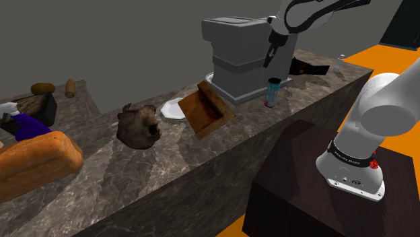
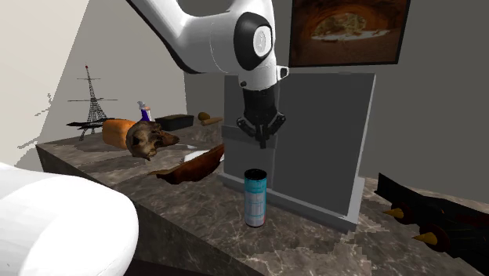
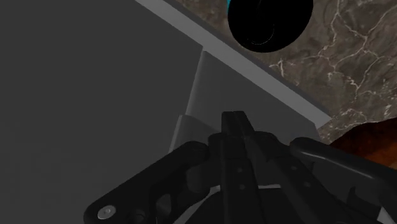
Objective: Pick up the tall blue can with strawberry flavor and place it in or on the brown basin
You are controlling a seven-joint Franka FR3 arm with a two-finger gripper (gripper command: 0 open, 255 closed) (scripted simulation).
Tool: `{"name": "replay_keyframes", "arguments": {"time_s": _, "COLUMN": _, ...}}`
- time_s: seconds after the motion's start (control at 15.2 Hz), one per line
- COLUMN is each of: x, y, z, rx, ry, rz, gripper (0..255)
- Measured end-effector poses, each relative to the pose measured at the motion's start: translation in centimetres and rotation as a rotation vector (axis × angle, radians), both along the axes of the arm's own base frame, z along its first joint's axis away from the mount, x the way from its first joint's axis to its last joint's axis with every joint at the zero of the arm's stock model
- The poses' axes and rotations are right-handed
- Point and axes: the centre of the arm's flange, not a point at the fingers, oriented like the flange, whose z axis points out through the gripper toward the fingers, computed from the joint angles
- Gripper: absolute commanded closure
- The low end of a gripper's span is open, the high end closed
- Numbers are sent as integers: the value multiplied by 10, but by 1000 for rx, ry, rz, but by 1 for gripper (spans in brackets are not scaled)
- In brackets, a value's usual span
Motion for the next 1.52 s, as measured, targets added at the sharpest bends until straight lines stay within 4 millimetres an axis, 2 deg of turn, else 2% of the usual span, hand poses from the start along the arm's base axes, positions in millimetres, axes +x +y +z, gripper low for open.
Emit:
{"name": "replay_keyframes", "arguments": {"time_s": 0.13, "x": -9, "y": 0, "z": -7, "rx": -4, "ry": -34, "rz": 18, "gripper": 255}}
{"name": "replay_keyframes", "arguments": {"time_s": 0.2, "x": -9, "y": 0, "z": -7, "rx": -4, "ry": -35, "rz": 19, "gripper": 0}}
{"name": "replay_keyframes", "arguments": {"time_s": 0.4, "x": -9, "y": -4, "z": -5, "rx": 15, "ry": 13, "rz": -4, "gripper": 0}}
{"name": "replay_keyframes", "arguments": {"time_s": 0.66, "x": -3, "y": -5, "z": 9, "rx": 40, "ry": 93, "rz": -45, "gripper": 0}}
{"name": "replay_keyframes", "arguments": {"time_s": 0.79, "x": -11, "y": -3, "z": 2, "rx": 46, "ry": 99, "rz": -42, "gripper": 0}}
{"name": "replay_keyframes", "arguments": {"time_s": 0.86, "x": -6, "y": -3, "z": 6, "rx": 49, "ry": 89, "rz": -42, "gripper": 0}}
{"name": "replay_keyframes", "arguments": {"time_s": 0.99, "x": -11, "y": -7, "z": -4, "rx": 43, "ry": 45, "rz": -41, "gripper": 0}}
{"name": "replay_keyframes", "arguments": {"time_s": 1.12, "x": -8, "y": -10, "z": -3, "rx": 44, "ry": 28, "rz": -38, "gripper": 0}}
{"name": "replay_keyframes", "arguments": {"time_s": 1.52, "x": -7, "y": -3, "z": -9, "rx": 43, "ry": 9, "rz": -36, "gripper": 0}}
